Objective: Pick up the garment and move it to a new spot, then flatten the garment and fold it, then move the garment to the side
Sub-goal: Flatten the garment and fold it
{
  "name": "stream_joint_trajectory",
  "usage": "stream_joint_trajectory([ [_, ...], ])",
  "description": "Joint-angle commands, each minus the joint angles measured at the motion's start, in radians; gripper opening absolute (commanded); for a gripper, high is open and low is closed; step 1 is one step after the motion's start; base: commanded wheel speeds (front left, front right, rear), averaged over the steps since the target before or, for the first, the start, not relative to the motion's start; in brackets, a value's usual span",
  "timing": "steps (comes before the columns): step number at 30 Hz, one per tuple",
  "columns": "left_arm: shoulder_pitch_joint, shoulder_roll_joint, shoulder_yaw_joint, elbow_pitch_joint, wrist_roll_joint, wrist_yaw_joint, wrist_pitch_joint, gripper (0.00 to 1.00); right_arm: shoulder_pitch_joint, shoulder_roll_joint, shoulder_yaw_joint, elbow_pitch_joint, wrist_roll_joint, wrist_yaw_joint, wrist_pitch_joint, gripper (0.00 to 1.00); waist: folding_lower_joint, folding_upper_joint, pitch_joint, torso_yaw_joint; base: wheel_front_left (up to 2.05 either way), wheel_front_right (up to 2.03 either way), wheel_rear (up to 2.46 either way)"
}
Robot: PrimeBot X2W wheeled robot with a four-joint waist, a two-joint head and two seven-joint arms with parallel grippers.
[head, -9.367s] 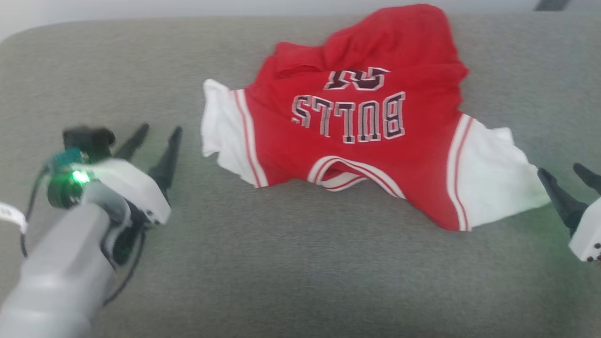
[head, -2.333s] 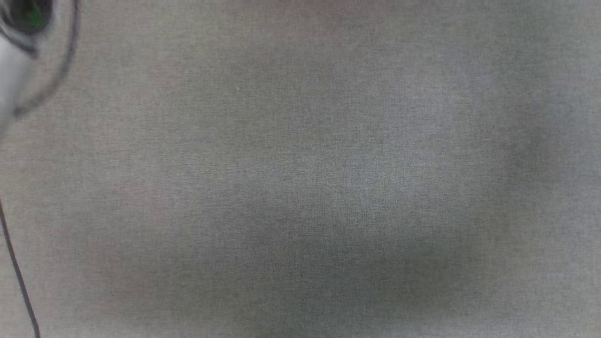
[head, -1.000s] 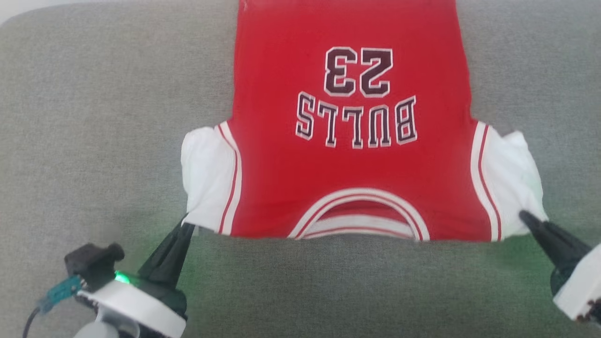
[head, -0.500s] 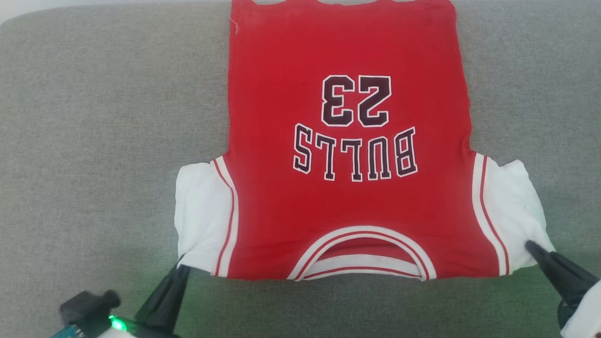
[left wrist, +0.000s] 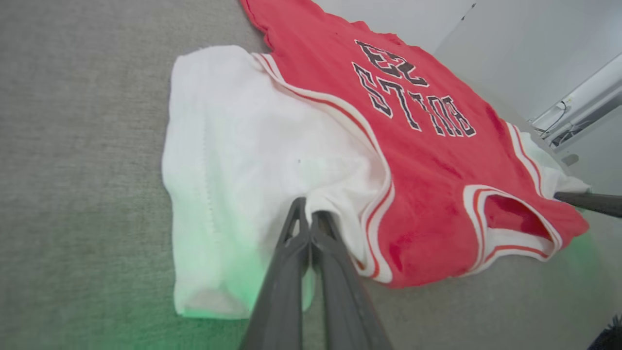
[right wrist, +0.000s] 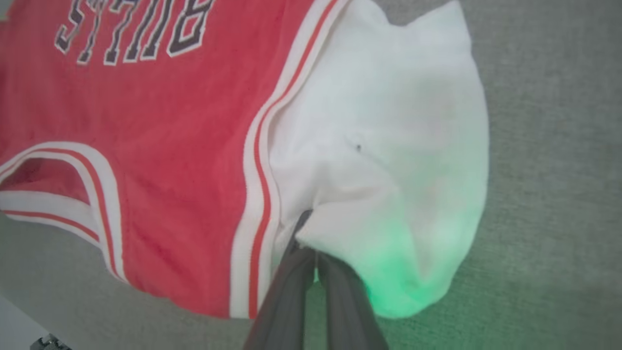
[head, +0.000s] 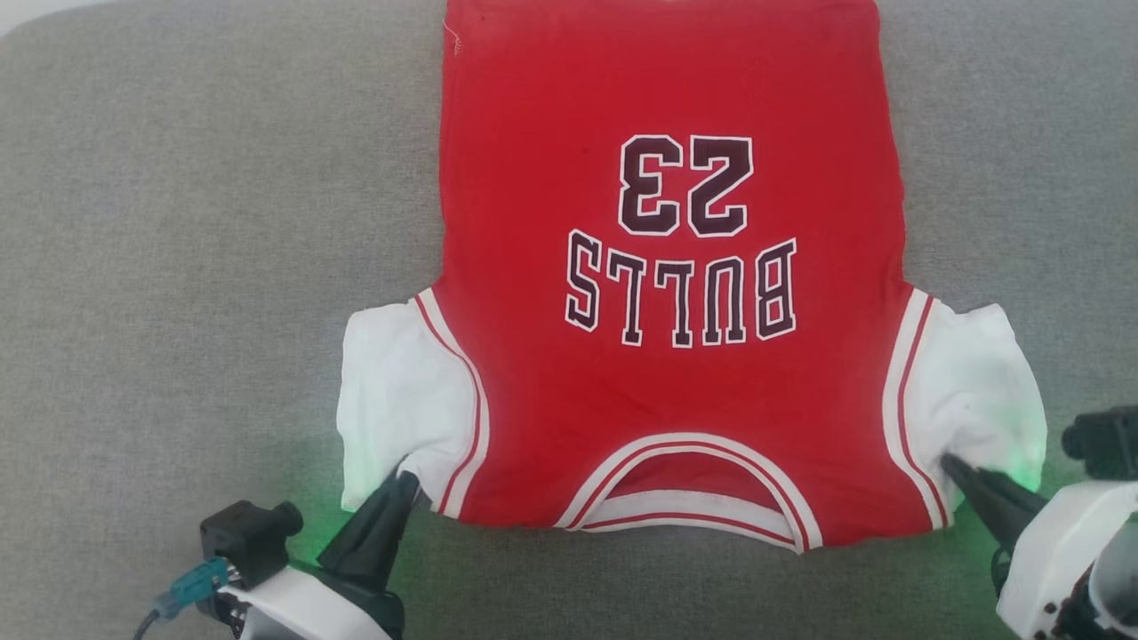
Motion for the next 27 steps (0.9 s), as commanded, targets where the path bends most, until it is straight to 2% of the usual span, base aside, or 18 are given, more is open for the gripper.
stream_joint_trajectory([
  [1,-0.026,-0.003,-0.009,0.028,-0.007,0.002,-0.009,0.00,-0.012,-0.015,0.029,0.051,-0.011,-0.001,-0.034,0.00,0.0000,0.0000,0.002,0.004,0.00,0.00,0.00],
  [10,-0.057,-0.016,-0.041,0.107,-0.006,0.002,-0.012,0.00,-0.013,-0.038,0.119,0.206,-0.009,-0.002,-0.074,0.00,0.0000,0.0000,-0.003,0.004,0.00,0.00,0.00],
  [18,-0.081,-0.020,-0.056,0.156,-0.014,0.002,-0.012,0.00,-0.036,-0.055,0.204,0.294,-0.030,-0.002,-0.123,0.00,0.0000,0.0000,-0.007,-0.010,0.00,0.00,0.00],
  [19,-0.081,-0.019,-0.055,0.158,-0.014,0.002,-0.012,0.00,-0.044,-0.055,0.202,0.296,-0.025,-0.003,-0.134,0.17,0.0000,0.0000,-0.007,-0.013,0.00,0.00,0.00],
  [20,-0.080,-0.019,-0.054,0.160,-0.015,0.002,-0.012,0.00,-0.053,-0.056,0.194,0.295,-0.022,-0.003,-0.148,0.47,0.0000,0.0000,-0.007,-0.016,0.00,0.00,0.00],
  [21,-0.080,-0.018,-0.052,0.160,-0.015,0.002,-0.012,0.00,-0.060,-0.057,0.180,0.292,-0.019,-0.004,-0.161,0.91,0.0000,0.0000,-0.006,-0.019,0.00,0.00,0.00],
  [22,-0.080,-0.018,-0.050,0.161,-0.015,0.002,-0.012,0.00,-0.063,-0.058,0.163,0.284,-0.011,-0.005,-0.169,1.00,0.0000,0.0000,-0.006,-0.022,0.00,0.00,0.00],
  [27,-0.070,-0.021,-0.030,0.148,-0.012,0.002,-0.012,0.00,-0.049,-0.050,0.055,0.175,0.027,-0.001,-0.199,1.00,0.0000,0.0000,-0.008,-0.035,0.00,0.00,0.00],
])
